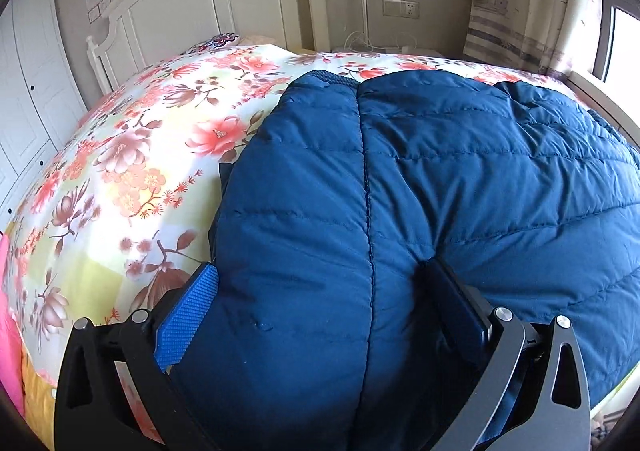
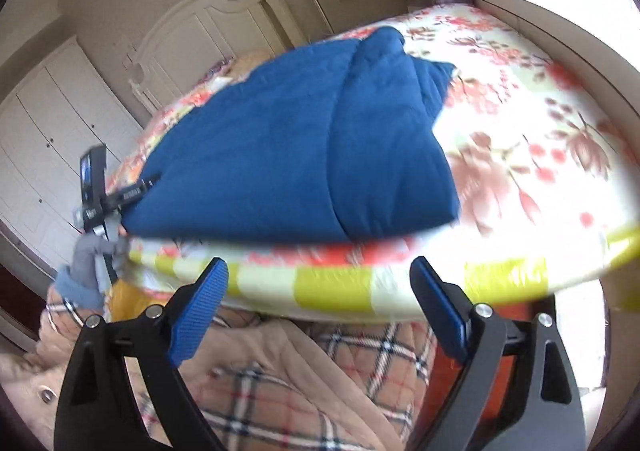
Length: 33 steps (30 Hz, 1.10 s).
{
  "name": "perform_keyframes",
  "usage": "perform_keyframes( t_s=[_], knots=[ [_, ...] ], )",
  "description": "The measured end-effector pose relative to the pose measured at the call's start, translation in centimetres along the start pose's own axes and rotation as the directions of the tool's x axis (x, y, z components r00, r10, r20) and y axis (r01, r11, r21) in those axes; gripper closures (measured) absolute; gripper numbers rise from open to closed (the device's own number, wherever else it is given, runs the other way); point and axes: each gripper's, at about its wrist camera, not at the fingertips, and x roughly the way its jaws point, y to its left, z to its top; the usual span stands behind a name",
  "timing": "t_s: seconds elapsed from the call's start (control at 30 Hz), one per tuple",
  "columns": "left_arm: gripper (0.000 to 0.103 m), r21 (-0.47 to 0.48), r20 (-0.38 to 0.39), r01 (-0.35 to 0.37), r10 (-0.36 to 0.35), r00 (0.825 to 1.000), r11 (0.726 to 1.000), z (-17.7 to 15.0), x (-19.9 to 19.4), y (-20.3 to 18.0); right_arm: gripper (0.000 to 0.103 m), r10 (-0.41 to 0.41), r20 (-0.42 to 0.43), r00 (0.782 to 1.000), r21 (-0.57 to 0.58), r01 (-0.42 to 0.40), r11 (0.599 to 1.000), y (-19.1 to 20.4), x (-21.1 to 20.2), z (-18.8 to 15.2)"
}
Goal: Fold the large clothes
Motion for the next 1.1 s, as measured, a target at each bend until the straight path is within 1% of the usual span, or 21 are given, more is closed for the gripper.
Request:
perform_keyframes(
  t_s=[0.07, 0.1, 0.13, 0.2, 0.27, 0.3, 0.33, 0.37, 0.43, 0.53, 0.57, 0.6, 0.63, 0.7, 0.73, 0.83, 0.87, 0.93, 0.97, 1.03, 1.1],
  knots=[
    [0.004, 0.005, 0.002, -0.007, 0.007, 1.000, 1.000, -0.1, -0.2, -0.1, 0.012, 0.001, 0.002, 1.000, 0.025, -0.001, 1.000, -0.4, 0.5, 0.0],
    [0.004, 0.008, 0.001, -0.007, 0.007, 1.000, 1.000, -0.1, -0.3, 0.1, 0.015, -0.008, 0.006, 1.000, 0.029, 0.008, 1.000, -0.3, 0.8, 0.2],
    [0.004, 0.010, 0.002, -0.006, 0.006, 1.000, 1.000, -0.1, -0.3, 0.1, 0.021, -0.029, 0.021, 0.999, 0.010, 0.029, 1.000, 0.4, 0.8, 0.5],
    [0.004, 0.009, 0.009, 0.001, -0.001, 1.000, 1.000, -0.1, -0.3, 0.2, 0.022, -0.085, 0.095, 0.992, -0.100, 0.094, 0.990, 2.9, 0.5, 1.1],
    [0.004, 0.008, 0.016, 0.000, 0.000, 1.000, 1.000, -0.2, -0.2, 0.3, 0.022, -0.137, 0.175, 0.975, -0.256, 0.179, 0.950, 6.8, 0.7, 1.3],
    [0.004, 0.008, 0.018, -0.002, 0.002, 1.000, 1.000, -0.2, -0.2, 0.3, 0.022, -0.133, 0.175, 0.976, -0.310, 0.183, 0.933, 8.4, 1.3, 1.5],
    [0.004, 0.008, 0.021, -0.003, 0.003, 1.000, 1.000, -0.3, -0.2, 0.3, 0.022, -0.136, 0.170, 0.976, -0.349, 0.188, 0.918, 9.7, 2.1, 1.7],
    [0.004, 0.008, 0.023, -0.002, 0.002, 1.000, 1.000, -0.3, -0.2, 0.3, 0.022, -0.156, 0.182, 0.971, -0.388, 0.217, 0.896, 11.3, 3.5, 1.7],
    [0.004, 0.008, 0.026, 0.001, -0.002, 1.000, 1.000, -0.4, -0.2, 0.4, 0.022, -0.191, 0.219, 0.957, -0.419, 0.269, 0.867, 13.2, 5.5, 2.0],
    [0.004, 0.014, 0.035, 0.007, -0.007, 0.999, 1.000, -0.5, -0.3, 0.5, 0.022, -0.170, 0.263, 0.950, -0.414, 0.270, 0.869, 14.8, 7.7, 3.0],
    [0.004, 0.013, 0.035, 0.008, -0.009, 0.999, 1.000, -0.5, -0.3, 0.5, 0.020, -0.181, 0.254, 0.950, -0.435, 0.279, 0.856, 15.2, 8.9, 3.2],
    [0.004, 0.013, 0.033, 0.009, -0.010, 0.999, 1.000, -0.5, -0.3, 0.5, 0.016, -0.197, 0.252, 0.947, -0.460, 0.296, 0.837, 15.4, 9.8, 3.0],
    [0.004, 0.015, 0.031, 0.011, -0.011, 0.999, 1.000, -0.4, -0.3, 0.5, 0.015, -0.194, 0.248, 0.949, -0.494, 0.296, 0.818, 15.1, 10.4, 2.8],
    [0.004, 0.017, 0.028, 0.017, -0.018, 0.999, 1.000, -0.5, -0.3, 0.5, 0.015, -0.168, 0.210, 0.963, -0.509, 0.254, 0.822, 14.5, 10.3, 2.7],
    [0.004, 0.017, 0.029, 0.020, -0.020, 0.999, 1.000, -0.5, -0.3, 0.6, 0.015, -0.177, 0.193, 0.965, -0.502, 0.252, 0.828, 13.9, 9.5, 2.8],
    [0.004, 0.012, 0.031, 0.020, -0.020, 0.999, 1.000, -0.5, -0.3, 0.6, 0.018, -0.279, 0.171, 0.945, -0.469, 0.327, 0.821, 11.5, 6.5, 1.9],
    [0.004, 0.011, 0.031, 0.019, -0.019, 0.999, 1.000, -0.5, -0.3, 0.6, 0.018, -0.287, 0.157, 0.945, -0.438, 0.327, 0.837, 10.3, 5.6, 1.7],
    [0.004, 0.008, 0.032, 0.019, -0.019, 0.999, 1.000, -0.5, -0.3, 0.6, 0.018, -0.248, 0.105, 0.963, -0.261, 0.267, 0.928, 6.3, 2.9, 1.3],
    [0.004, 0.006, 0.033, 0.018, -0.019, 0.999, 1.000, -0.5, -0.3, 0.5, 0.018, -0.198, 0.083, 0.977, -0.136, 0.208, 0.969, 4.0, 1.7, 1.1],
    [0.004, 0.005, 0.036, 0.016, -0.016, 0.999, 1.000, -0.6, -0.3, 0.5, 0.019, -0.099, 0.070, 0.993, -0.003, 0.100, 0.995, 1.5, 1.1, 0.7],
    [0.004, 0.006, 0.036, 0.016, -0.016, 0.999, 1.000, -0.6, -0.3, 0.5, 0.021, -0.027, 0.084, 0.996, 0.084, 0.020, 0.996, 0.2, 1.2, 0.9]
  ],
)
